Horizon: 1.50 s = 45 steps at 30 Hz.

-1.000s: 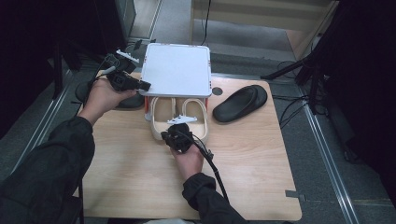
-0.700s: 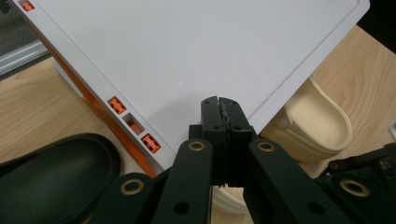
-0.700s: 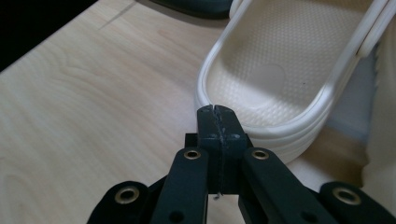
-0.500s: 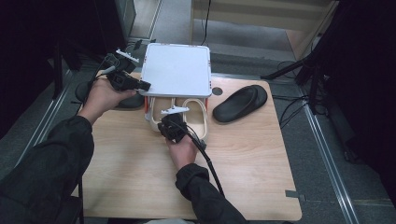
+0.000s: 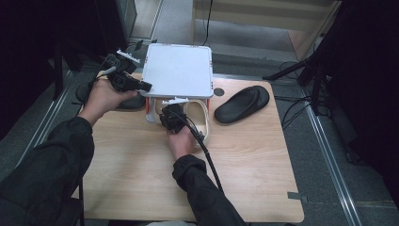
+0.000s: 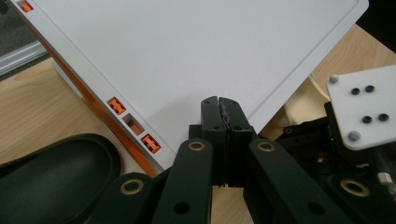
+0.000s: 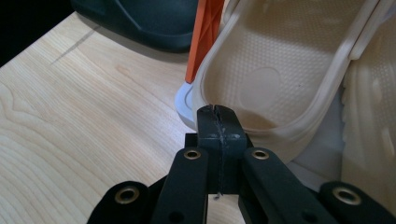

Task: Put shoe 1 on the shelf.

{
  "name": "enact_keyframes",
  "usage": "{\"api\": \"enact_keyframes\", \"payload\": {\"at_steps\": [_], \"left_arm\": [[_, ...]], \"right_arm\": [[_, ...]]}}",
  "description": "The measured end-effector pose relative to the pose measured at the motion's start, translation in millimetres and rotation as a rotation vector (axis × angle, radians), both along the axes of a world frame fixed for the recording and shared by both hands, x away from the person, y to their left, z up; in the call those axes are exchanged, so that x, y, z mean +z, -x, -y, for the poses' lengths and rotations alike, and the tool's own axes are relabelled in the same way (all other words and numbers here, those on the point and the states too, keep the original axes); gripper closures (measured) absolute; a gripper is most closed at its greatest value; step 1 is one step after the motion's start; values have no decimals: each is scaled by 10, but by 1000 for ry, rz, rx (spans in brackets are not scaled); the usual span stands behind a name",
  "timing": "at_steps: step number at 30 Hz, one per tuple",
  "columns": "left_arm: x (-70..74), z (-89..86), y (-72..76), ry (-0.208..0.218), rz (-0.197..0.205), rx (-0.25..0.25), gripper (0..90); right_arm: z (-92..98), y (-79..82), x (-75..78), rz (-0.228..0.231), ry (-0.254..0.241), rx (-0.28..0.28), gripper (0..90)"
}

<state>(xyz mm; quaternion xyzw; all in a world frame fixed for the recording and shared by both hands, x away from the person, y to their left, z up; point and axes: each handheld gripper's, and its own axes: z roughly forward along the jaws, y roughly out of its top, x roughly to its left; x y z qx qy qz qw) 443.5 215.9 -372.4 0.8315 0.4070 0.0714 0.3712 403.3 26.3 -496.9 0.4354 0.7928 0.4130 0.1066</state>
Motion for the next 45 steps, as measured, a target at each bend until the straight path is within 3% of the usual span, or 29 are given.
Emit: {"api": "enact_keyframes", "payload": {"at_steps": [6, 15, 22, 32, 35, 39, 45], "left_arm": [[0, 3, 1, 1, 0, 0, 900], [-1, -6, 6, 2, -1, 1, 900], [-6, -7, 0, 14, -6, 5, 900], [-4, -8, -2, 15, -9, 9, 900], [-2, -14, -11, 18, -17, 9, 900], [6, -9, -18, 9, -21, 6, 900], [12, 4, -17, 4, -21, 9, 900]], "right_arm": [[6, -17, 7, -8, 7, 5, 900], [130, 236, 167, 3, -25, 78, 900], [367, 495, 263, 4, -45, 121, 900], [755, 841, 227, 2, -64, 168, 900], [919, 927, 229, 26, -33, 155, 900], [1150, 997, 201, 15, -68, 141, 900], [1358, 1070, 100, 10, -48, 126, 900]]}}
